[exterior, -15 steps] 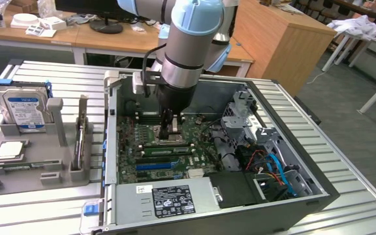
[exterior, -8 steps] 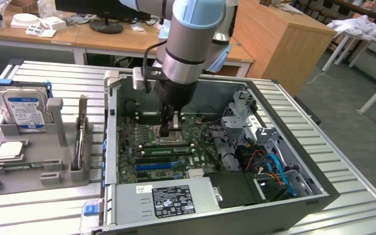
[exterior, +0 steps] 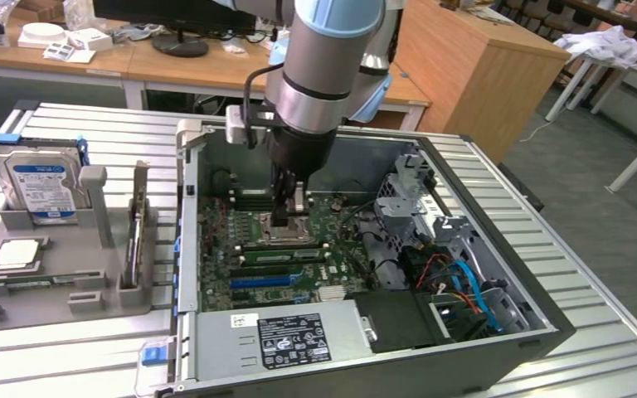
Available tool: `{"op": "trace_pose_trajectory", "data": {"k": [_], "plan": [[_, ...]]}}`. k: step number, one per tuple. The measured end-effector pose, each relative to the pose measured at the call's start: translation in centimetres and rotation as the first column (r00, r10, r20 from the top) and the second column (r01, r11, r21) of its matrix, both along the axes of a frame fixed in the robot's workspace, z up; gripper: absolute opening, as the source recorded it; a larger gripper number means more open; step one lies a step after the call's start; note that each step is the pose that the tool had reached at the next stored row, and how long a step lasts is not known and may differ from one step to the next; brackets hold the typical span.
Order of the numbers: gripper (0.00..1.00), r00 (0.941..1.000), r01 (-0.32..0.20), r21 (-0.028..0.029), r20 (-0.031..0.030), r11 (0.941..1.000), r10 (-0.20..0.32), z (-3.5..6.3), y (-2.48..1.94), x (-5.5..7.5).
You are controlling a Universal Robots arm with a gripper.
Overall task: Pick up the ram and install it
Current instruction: 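Press down the ram until it locks into place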
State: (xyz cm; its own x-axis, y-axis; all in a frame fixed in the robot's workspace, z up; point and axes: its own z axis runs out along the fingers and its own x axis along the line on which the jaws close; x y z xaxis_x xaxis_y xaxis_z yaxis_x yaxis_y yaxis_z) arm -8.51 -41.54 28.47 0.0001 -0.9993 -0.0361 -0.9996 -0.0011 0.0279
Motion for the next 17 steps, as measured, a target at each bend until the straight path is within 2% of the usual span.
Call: {"op": "trace_pose_trajectory", "data": {"k": [17], "plan": [[0.11,1.0,0.0,-0.0001,-0.0002,1.0,0.0,2.89,0.0,0.0]]}}
